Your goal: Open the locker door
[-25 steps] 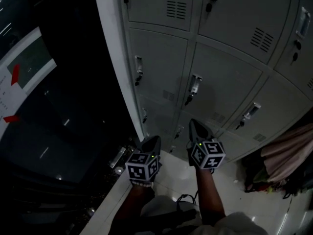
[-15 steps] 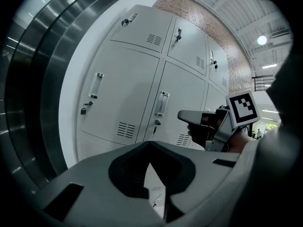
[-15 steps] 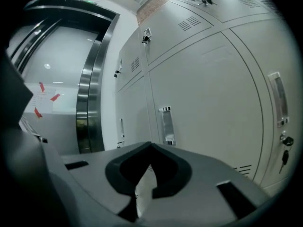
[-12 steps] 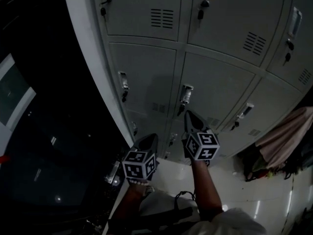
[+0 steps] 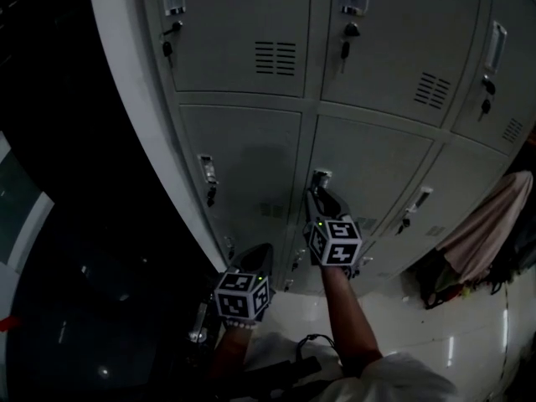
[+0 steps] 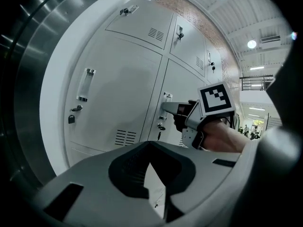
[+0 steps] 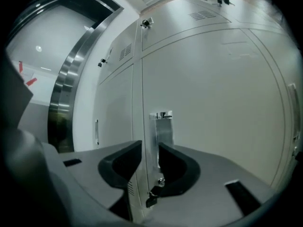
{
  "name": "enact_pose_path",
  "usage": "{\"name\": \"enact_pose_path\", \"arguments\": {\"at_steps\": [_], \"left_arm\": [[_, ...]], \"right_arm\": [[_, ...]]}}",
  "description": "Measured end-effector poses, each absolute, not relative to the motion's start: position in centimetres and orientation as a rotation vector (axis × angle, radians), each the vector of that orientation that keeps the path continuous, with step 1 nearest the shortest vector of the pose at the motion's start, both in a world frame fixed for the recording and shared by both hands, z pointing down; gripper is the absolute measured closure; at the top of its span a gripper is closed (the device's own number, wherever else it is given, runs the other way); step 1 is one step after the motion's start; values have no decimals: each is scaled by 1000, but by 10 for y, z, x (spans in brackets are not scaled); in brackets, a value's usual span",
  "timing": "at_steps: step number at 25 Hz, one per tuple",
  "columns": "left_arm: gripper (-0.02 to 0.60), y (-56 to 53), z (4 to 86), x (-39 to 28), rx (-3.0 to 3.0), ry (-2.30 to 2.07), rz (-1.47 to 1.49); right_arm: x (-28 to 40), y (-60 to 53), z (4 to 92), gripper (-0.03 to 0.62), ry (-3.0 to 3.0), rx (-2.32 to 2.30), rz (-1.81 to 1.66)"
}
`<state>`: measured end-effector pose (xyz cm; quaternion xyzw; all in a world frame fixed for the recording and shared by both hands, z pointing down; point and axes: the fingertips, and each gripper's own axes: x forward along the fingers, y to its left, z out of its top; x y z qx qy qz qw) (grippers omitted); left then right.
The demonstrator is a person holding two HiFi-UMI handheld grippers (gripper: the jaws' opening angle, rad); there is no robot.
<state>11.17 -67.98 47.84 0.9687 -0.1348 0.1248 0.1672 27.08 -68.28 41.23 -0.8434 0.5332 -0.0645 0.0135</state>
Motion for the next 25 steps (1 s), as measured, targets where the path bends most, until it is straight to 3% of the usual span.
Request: {"name": "enact_pose_path", "arguments": {"at_steps": [14, 25], "left_arm": [[588, -699, 481, 102, 2745, -378, 348], [588, -674, 482, 97, 2729, -414, 338]], "right_arm": [[274, -699, 418, 448, 1614, -2715, -212], [238, -668, 418, 450, 1696, -2725, -190]]}}
